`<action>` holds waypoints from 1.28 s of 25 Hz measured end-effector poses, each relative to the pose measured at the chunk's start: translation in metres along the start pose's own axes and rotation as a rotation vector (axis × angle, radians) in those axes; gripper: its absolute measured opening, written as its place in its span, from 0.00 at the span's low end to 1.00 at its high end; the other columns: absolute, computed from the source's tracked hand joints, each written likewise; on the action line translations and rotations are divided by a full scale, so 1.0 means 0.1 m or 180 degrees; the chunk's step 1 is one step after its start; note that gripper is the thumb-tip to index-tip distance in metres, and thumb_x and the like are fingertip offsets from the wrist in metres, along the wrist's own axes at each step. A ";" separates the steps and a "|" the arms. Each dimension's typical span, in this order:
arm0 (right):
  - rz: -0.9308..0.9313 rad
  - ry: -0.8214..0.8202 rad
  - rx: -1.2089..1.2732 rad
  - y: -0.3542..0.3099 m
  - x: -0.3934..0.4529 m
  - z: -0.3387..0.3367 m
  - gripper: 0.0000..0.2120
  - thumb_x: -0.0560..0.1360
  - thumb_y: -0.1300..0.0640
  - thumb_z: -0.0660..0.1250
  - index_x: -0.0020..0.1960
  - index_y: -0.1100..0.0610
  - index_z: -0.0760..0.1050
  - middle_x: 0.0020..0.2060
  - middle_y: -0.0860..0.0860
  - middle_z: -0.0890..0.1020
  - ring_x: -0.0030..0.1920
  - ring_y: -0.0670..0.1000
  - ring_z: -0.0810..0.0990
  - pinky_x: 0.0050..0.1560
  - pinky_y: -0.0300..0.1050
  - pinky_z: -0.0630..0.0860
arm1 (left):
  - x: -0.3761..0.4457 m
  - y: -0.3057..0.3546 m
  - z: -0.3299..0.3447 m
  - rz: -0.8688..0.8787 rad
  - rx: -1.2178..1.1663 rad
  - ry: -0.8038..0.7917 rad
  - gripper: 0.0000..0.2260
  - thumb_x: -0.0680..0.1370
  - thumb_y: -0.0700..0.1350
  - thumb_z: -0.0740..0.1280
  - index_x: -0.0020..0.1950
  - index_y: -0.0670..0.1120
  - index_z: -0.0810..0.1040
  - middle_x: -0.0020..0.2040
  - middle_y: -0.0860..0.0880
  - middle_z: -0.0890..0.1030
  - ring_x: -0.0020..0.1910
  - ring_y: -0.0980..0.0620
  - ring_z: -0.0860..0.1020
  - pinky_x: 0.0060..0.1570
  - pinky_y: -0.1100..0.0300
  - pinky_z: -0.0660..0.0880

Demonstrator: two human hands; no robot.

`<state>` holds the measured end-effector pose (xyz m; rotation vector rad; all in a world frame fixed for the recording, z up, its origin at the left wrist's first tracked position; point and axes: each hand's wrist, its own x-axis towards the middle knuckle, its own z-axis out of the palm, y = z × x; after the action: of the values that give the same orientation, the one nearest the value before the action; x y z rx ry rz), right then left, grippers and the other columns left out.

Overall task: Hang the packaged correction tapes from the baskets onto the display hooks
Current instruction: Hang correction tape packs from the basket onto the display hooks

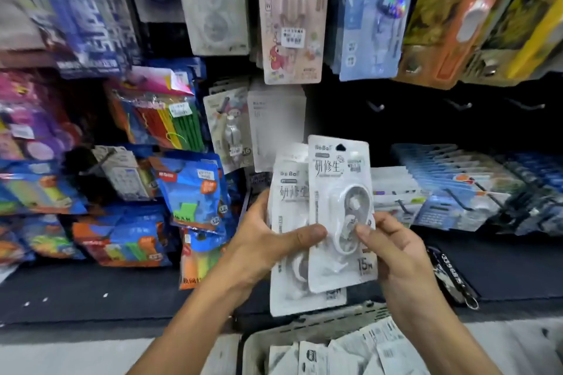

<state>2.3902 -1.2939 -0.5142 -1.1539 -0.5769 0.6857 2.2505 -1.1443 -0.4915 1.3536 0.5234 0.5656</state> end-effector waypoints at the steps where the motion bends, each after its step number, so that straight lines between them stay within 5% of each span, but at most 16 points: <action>1: 0.0012 0.0029 0.0238 -0.09 0.06 0.10 0.27 0.59 0.51 0.83 0.55 0.57 0.81 0.49 0.58 0.87 0.45 0.53 0.87 0.44 0.46 0.84 | 0.00 0.15 -0.08 0.0051 -0.0020 0.0070 0.46 0.44 0.60 0.87 0.59 0.53 0.78 0.51 0.53 0.88 0.50 0.53 0.87 0.43 0.64 0.82; 5: -0.0040 -0.0012 0.0277 -0.34 0.21 0.38 0.19 0.66 0.49 0.75 0.56 0.45 0.81 0.50 0.49 0.88 0.45 0.48 0.88 0.34 0.41 0.82 | -0.05 0.60 -0.47 0.0342 -0.0178 0.0568 0.35 0.50 0.50 0.85 0.56 0.53 0.82 0.52 0.48 0.88 0.49 0.46 0.87 0.40 0.56 0.83; 10: -0.0243 -0.0056 -0.0723 -0.25 0.35 0.77 0.07 0.75 0.46 0.73 0.52 0.39 0.79 0.49 0.47 0.87 0.48 0.50 0.87 0.39 0.44 0.82 | -0.17 0.79 -0.86 0.0735 -0.0486 0.1113 0.30 0.57 0.46 0.82 0.59 0.48 0.82 0.53 0.46 0.88 0.44 0.44 0.88 0.32 0.56 0.82; 14: -0.0332 0.0411 -0.0824 -0.12 0.32 0.99 0.09 0.74 0.41 0.72 0.52 0.41 0.78 0.42 0.48 0.86 0.32 0.49 0.81 0.25 0.45 0.75 | -0.22 0.80 -0.87 0.0834 -0.0583 0.1132 0.26 0.58 0.48 0.79 0.55 0.50 0.83 0.50 0.47 0.88 0.42 0.46 0.88 0.30 0.58 0.81; 18: -0.0298 0.0525 -0.0579 -0.21 0.39 1.05 0.04 0.77 0.48 0.73 0.51 0.43 0.79 0.45 0.49 0.87 0.41 0.61 0.86 0.40 0.64 0.84 | -0.20 0.80 -0.84 0.0784 -0.0433 0.1025 0.31 0.56 0.43 0.84 0.59 0.48 0.82 0.51 0.47 0.88 0.41 0.47 0.88 0.26 0.63 0.78; 21: -0.0039 0.0452 -0.0257 -0.21 0.42 1.08 0.19 0.78 0.54 0.72 0.63 0.40 0.70 0.57 0.44 0.83 0.48 0.59 0.86 0.44 0.55 0.83 | -0.18 0.80 -0.86 0.0772 -0.0390 0.1011 0.29 0.59 0.46 0.81 0.59 0.49 0.81 0.52 0.47 0.88 0.45 0.45 0.87 0.30 0.62 0.80; 24: -0.0189 0.0256 -0.0707 -0.17 0.27 1.10 0.21 0.75 0.44 0.72 0.63 0.33 0.68 0.62 0.35 0.77 0.60 0.41 0.79 0.62 0.52 0.79 | -0.14 0.78 -0.81 0.0678 -0.0340 0.0985 0.33 0.55 0.51 0.84 0.59 0.51 0.81 0.52 0.49 0.88 0.47 0.46 0.87 0.35 0.56 0.82; 27: -0.0449 -0.0553 -0.0920 -0.22 0.18 1.19 0.20 0.66 0.38 0.76 0.57 0.34 0.78 0.54 0.41 0.85 0.54 0.42 0.84 0.49 0.38 0.81 | -0.10 0.71 -0.69 0.0632 -0.0353 0.0894 0.28 0.54 0.56 0.83 0.53 0.58 0.83 0.51 0.51 0.88 0.47 0.48 0.88 0.38 0.57 0.83; 32: -0.0117 -0.0280 -0.0189 -0.34 0.24 1.11 0.22 0.67 0.46 0.77 0.55 0.53 0.76 0.47 0.54 0.88 0.42 0.56 0.87 0.41 0.52 0.81 | -0.12 0.74 -0.64 0.0424 -0.0391 0.0671 0.34 0.58 0.64 0.82 0.61 0.59 0.81 0.58 0.51 0.86 0.58 0.44 0.84 0.63 0.38 0.75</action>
<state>2.3324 -1.2163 -0.4466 -1.1697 -0.6952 0.6941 2.1941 -1.0948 -0.4276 1.2246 0.5621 0.8429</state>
